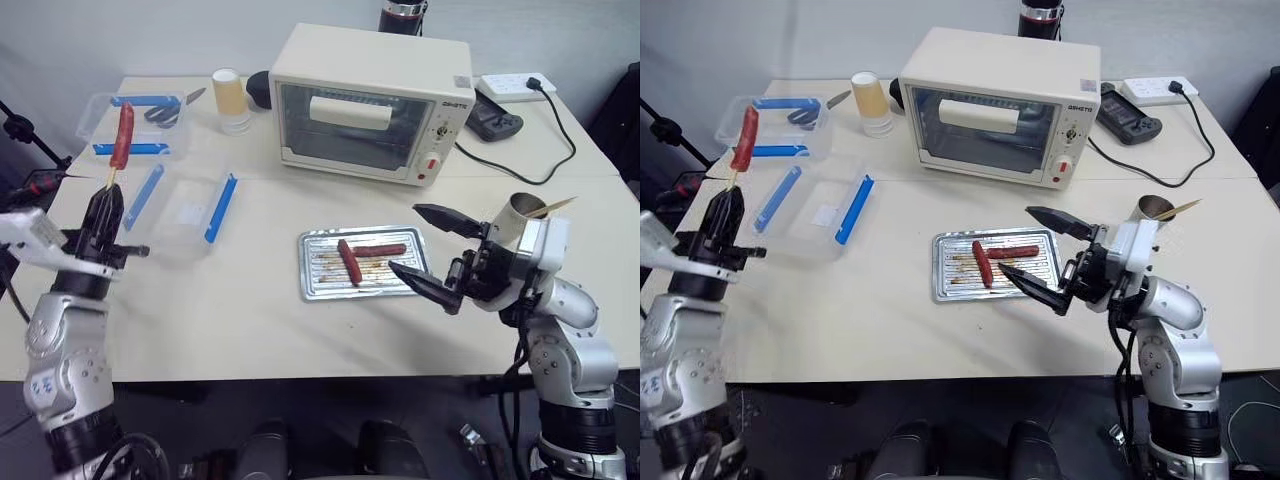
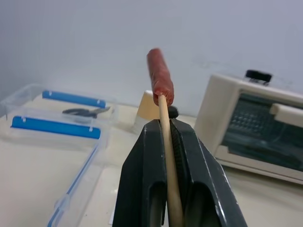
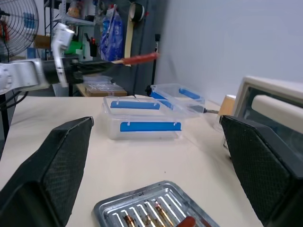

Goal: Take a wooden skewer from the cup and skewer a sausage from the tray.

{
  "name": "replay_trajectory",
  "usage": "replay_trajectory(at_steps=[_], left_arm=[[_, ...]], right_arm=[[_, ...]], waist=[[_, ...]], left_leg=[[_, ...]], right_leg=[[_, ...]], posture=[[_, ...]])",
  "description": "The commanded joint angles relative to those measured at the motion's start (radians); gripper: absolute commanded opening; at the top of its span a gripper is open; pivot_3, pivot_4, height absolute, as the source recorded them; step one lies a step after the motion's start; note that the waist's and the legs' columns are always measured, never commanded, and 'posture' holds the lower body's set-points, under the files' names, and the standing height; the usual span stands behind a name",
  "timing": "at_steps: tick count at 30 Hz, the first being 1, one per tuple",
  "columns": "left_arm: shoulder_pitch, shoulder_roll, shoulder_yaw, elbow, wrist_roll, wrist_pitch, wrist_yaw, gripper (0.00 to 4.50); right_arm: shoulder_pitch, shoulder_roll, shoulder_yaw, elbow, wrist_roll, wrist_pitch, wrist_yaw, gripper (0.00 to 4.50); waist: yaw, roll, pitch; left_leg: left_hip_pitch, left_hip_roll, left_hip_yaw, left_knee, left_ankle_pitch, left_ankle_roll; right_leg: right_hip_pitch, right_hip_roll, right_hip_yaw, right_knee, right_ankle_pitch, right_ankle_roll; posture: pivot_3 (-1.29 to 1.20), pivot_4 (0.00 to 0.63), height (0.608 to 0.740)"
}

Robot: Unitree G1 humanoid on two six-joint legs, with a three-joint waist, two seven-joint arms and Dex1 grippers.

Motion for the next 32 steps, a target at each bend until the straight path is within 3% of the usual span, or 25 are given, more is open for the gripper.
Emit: replay_trajectory(at_steps=[1, 5, 10, 17, 23, 25, 28, 32], left_arm=[[-0.078, 0.048, -0.063, 0.101, 0.071, -0.001, -0.003, 0.0], [-0.12, 0.091, -0.096, 0.18, 0.132, 0.008, 0.014, 0.0], [-0.1, 0.099, -0.088, 0.14, 0.115, 0.036, 0.01, 0.0], [-0.068, 0.14, -0.084, 0.097, 0.059, 0.093, -0.078, 2.05], [0.052, 0.274, -0.086, -0.019, -0.019, 0.031, -0.425, 3.85], [0.17, 0.367, -0.129, -0.084, -0.003, 0.011, -0.604, 3.85], [0.33, 0.458, -0.21, -0.136, 0.142, -0.079, -0.686, 3.85], [0.385, 0.375, -0.245, -0.16, 0.154, -0.157, -0.662, 3.85]], right_arm=[[-0.038, -0.011, 0.021, 0.015, -0.009, -0.058, 0.012, 4.47], [-0.069, -0.023, 0.029, 0.044, -0.01, -0.08, 0.009, 4.47], [-0.074, -0.044, 0.028, 0.058, -0.008, -0.094, 0.003, 4.47], [-0.058, -0.068, 0.026, 0.07, -0.004, -0.093, 0.002, 4.5], [-0.025, -0.154, 0.019, 0.101, 0.013, -0.086, 0.088, 4.5], [0.006, -0.202, 0.024, 0.117, 0.019, -0.083, 0.158, 4.5], [0.063, -0.261, 0.048, 0.173, -0.006, -0.139, 0.284, 4.5], [0.108, -0.249, 0.072, 0.247, -0.028, -0.202, 0.336, 4.5]], waist=[[-0.002, 0.0, 0.0], [-0.007, 0.0, 0.0], [-0.014, 0.0, 0.0], [-0.021, 0.0, 0.0], [-0.025, 0.0, 0.0], [-0.026, 0.0, 0.0], [-0.025, 0.0, 0.0], [-0.023, 0.0, 0.0]], left_leg=[[0.0, 0.0, 0.001, 0.0, 0.0, 0.0], [0.0, 0.001, 0.003, -0.002, 0.0, 0.0], [0.0, 0.002, 0.004, -0.004, 0.0, 0.0], [0.001, 0.002, 0.004, -0.003, 0.0, -0.001], [0.001, 0.002, 0.005, -0.004, 0.0, -0.001], [0.001, 0.002, 0.006, -0.005, 0.0, -0.001], [0.008, 0.002, 0.01, -0.011, 0.0, -0.001], [0.01, 0.003, 0.011, -0.011, 0.0, 0.0]], right_leg=[[0.0, 0.0, 0.0, 0.0, 0.0, 0.0], [-0.002, 0.001, 0.0, 0.0, 0.0, 0.0], [-0.002, 0.0, 0.0, -0.001, 0.0, 0.0], [-0.002, 0.0, 0.0, -0.001, 0.0, 0.0], [-0.002, 0.0, 0.0, -0.001, 0.0, 0.0], [-0.002, 0.0, 0.001, -0.002, 0.0, 0.0], [0.0, 0.0, 0.002, -0.003, 0.0, -0.001], [0.001, 0.0, 0.002, -0.004, 0.0, -0.001]], posture=[[0.0, 0.15, 0.74], [0.0, 0.15, 0.74], [0.0, 0.15, 0.74], [0.0, 0.15, 0.74], [0.0, 0.15, 0.74], [0.0, 0.15, 0.74], [0.0, 0.15, 0.74], [0.0, 0.15, 0.74]])
